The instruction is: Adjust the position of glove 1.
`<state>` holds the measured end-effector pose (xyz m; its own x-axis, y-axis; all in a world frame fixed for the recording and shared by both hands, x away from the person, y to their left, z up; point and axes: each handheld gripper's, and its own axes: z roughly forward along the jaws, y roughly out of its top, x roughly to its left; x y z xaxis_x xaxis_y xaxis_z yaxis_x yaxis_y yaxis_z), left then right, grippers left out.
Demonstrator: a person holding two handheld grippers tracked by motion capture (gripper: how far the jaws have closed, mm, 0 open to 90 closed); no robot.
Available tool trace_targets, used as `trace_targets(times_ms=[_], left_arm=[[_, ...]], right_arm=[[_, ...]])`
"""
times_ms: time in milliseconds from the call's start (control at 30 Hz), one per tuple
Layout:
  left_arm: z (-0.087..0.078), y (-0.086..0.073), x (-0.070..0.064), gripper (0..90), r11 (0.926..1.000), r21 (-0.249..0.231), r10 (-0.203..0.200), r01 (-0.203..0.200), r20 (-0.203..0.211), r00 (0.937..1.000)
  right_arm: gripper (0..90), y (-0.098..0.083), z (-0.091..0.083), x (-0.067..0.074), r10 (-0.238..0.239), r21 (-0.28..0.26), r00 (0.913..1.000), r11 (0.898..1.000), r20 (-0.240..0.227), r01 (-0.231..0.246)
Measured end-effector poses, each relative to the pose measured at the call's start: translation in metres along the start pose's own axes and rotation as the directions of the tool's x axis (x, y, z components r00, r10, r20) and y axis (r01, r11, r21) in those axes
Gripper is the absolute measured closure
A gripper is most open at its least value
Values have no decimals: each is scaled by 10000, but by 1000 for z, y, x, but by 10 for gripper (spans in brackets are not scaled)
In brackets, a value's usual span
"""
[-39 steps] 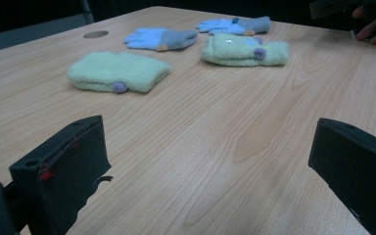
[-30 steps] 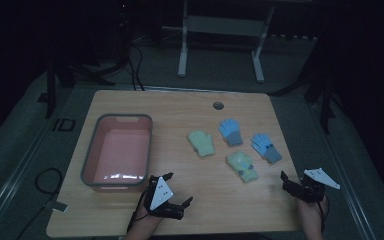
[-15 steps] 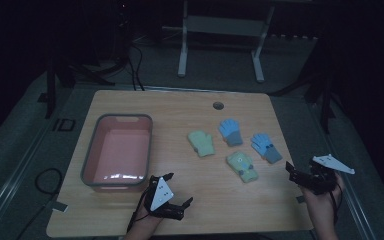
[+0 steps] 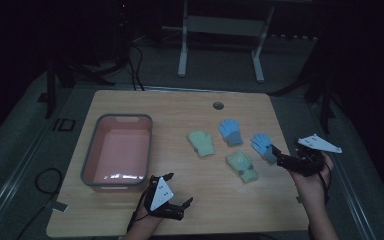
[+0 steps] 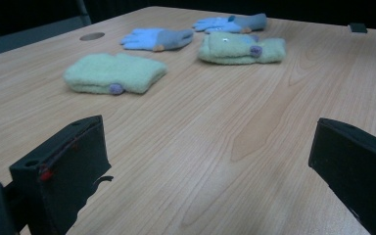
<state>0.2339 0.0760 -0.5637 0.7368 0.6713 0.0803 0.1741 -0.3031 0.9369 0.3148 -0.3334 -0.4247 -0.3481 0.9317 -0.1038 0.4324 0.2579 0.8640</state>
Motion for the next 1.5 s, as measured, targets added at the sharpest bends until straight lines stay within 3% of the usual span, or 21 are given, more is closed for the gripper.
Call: trace_targets(times_ms=[167,233,433,567,867,933,1300,1367,1500], left_arm=[[0,0,0,14,10000,-10,-28,28,49,10000],[0,0,1,14,10000,-29,-25,25,67,10000],[-2,-1,1,14,9998,-185,-118,120,111,9999],[-1,-1,1,14,10000,-69,-12,13,152,9999],[-1,-1,0,14,10000,-71,-5,6,127,9999],[-1,-1,0,14,10000,-84,20,-20,107,9999],[-2,-1,1,14,9999,-89,-52,53,127,9999],[-2,-1,1,14,9999,-92,-44,46,135,9999],[-2,-1,1,14,9999,-94,-46,47,144,9999]], right_arm=[[218,14,14,11,-544,159,9983,9984,-221,548],[229,17,17,13,-551,212,9980,9982,-312,557],[249,33,33,27,-872,314,9911,9954,-1008,907],[293,43,48,41,-1066,360,9801,9928,-1672,1141],[374,52,73,61,-1198,537,9651,9893,-2327,1358],[390,54,87,71,-1253,681,9552,9866,-2681,1485],[425,57,116,92,-1495,776,9378,9802,-3134,1822],[436,57,123,95,-1509,826,9296,9786,-3362,1887],[460,52,138,105,-1446,1057,9215,9752,-3604,1943]])
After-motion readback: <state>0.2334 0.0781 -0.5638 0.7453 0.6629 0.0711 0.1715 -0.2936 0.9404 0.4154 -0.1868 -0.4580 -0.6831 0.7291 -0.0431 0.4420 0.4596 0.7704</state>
